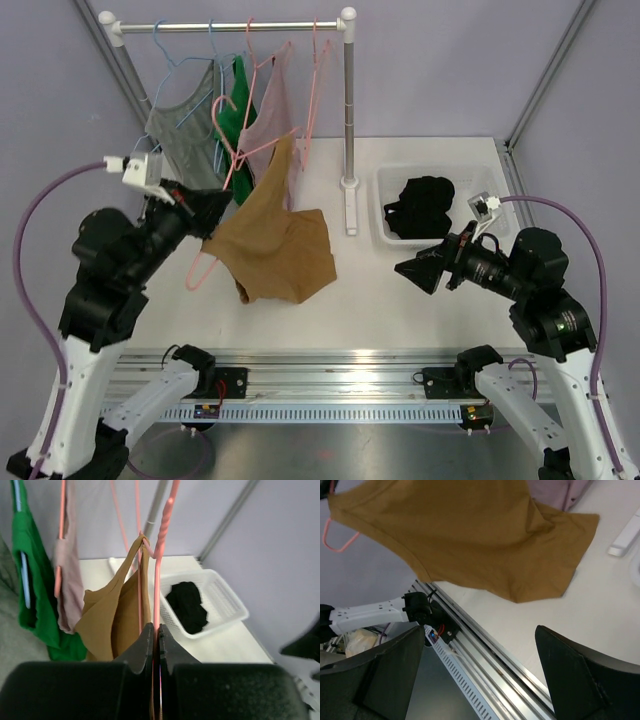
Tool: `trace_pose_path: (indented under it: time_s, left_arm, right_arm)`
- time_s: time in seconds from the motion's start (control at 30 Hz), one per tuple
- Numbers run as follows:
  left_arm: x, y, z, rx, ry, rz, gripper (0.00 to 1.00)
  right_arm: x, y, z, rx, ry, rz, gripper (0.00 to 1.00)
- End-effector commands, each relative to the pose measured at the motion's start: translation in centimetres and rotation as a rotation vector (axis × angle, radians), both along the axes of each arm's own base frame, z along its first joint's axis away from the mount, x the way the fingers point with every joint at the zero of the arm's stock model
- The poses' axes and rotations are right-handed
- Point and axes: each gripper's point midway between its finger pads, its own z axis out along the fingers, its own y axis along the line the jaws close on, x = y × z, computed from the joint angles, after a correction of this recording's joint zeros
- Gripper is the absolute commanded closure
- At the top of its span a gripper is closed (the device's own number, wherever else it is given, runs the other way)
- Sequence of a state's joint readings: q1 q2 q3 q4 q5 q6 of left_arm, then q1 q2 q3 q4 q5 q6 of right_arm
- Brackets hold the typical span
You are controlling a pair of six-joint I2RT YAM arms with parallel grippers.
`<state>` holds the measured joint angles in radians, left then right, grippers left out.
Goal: Remove the tank top from the hanger
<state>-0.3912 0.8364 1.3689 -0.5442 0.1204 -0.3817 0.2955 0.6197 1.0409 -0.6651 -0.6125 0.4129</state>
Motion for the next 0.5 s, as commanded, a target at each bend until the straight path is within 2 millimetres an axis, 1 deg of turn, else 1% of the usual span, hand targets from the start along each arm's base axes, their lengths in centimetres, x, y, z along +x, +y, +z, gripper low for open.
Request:
trace_pose_path:
  time_s: [0.0, 0.03, 0.07, 0.1, 0.13, 0.17, 0.2, 0.23, 0.27, 0.3, 0.33, 0.37, 0.4, 0.43, 0.47]
  left_arm:
    - [-5.4, -1.0, 0.8, -0.108, -0.065, -0.158, 1.00]
    - [-6.4, -0.8, 0.0, -0.109, -0.056, -0.171, 1.00]
    - [-8.9, -0.4, -0.5, -0.113, -0.067, -0.207, 1.00]
    - [-9.4, -0.5, -2.1, -0.112, -0.036, -0.225, 1.00]
    - [-10.6, -0.8, -2.9, -0.108, -0.021, -0.266, 1.00]
    - [-12.2, -0.4, -4.0, -0.100, 0.000, -0.286, 1.00]
    - [-12.5, -0.5, -5.3, -0.093, 0.038, -0.298, 1.00]
    - [-13.2, -0.7, -6.2, -0.096, 0.066, -0.320, 1.00]
    - [-14.1, -0.7, -6.8, -0.105, 0.078, -0.343, 1.00]
    - [-14.7, -1.1, -7.3, -0.137, 0.103, -0.371, 1.00]
    - [-14.6, -1.6, -8.9, -0.150, 0.145, -0.394, 1.00]
    - [-15.0, -2.1, -8.6, -0.190, 0.145, -0.435, 1.00]
    - [-15.5, -2.2, -8.7, -0.211, 0.131, -0.449, 1.00]
    - [-14.8, -2.5, -10.3, -0.222, 0.171, -0.444, 1.00]
    - [-14.6, -2.8, -10.2, -0.250, 0.171, -0.451, 1.00]
  right_arm:
    - [-0.8, 1.5, 2.7, 0.086, -0.038, 0.109, 0.01]
    - [-0.7, 1.9, 3.5, 0.117, -0.068, 0.128, 0.01]
    - [-0.6, 2.3, 3.0, 0.134, -0.046, 0.147, 0.01]
    - [-0.4, 2.5, 3.2, 0.161, -0.023, 0.149, 0.01]
    - [0.0, 2.7, 3.2, 0.172, -0.024, 0.154, 0.01]
    - [0.7, 2.9, 2.8, 0.171, 0.002, 0.147, 0.00]
    - [1.2, 3.1, 2.6, 0.178, 0.023, 0.136, 0.01]
    - [1.3, 3.4, 2.3, 0.179, 0.039, 0.142, 0.00]
    - [2.4, 3.6, 1.8, 0.172, 0.053, 0.106, 0.00]
    - [2.6, 4.1, 1.4, 0.165, 0.060, 0.100, 0.01]
    - [1.8, 5.4, 1.2, 0.153, 0.056, 0.141, 0.01]
    - [3.1, 6.1, 0.4, 0.123, 0.062, 0.074, 0.02]
    - [3.4, 6.8, -0.2, 0.095, 0.063, 0.055, 0.02]
    - [3.6, 7.5, -0.7, 0.075, 0.070, 0.038, 0.05]
    - [3.9, 9.1, -2.1, 0.030, 0.086, 0.011, 0.06]
